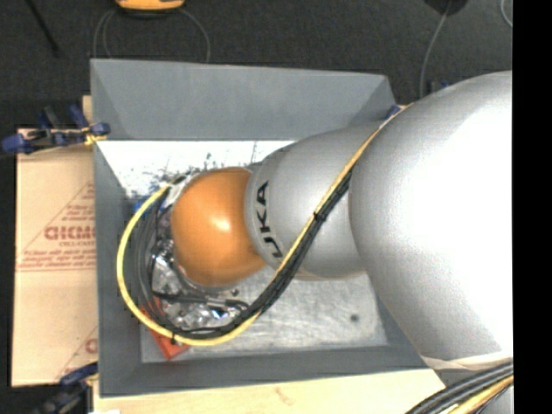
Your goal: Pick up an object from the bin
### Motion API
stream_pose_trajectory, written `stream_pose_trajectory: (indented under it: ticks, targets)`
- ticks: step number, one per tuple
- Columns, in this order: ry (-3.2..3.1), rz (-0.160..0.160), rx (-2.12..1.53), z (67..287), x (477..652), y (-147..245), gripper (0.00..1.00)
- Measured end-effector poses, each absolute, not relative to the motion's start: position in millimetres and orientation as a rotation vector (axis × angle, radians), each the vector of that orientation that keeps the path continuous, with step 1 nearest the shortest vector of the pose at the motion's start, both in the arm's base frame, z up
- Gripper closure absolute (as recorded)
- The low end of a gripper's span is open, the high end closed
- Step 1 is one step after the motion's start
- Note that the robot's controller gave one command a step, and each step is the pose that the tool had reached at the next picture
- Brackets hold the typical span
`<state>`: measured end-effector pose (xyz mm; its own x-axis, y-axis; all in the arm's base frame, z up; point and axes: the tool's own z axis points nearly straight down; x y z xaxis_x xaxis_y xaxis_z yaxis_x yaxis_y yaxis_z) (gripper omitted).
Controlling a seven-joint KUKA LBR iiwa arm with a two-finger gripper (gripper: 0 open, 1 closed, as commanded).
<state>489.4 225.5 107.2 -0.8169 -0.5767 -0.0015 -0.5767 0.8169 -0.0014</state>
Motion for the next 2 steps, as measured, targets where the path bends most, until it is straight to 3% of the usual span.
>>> stream_pose_trajectory:
  ticks: [1, 2]
  targets:
    - [2.949, -0.001, -1.064, 110.7, 495.4, 223.4, 1.0]
    - [3.009, 0.004, -0.869, 143.5, 499.2, 180.6, 1.0]
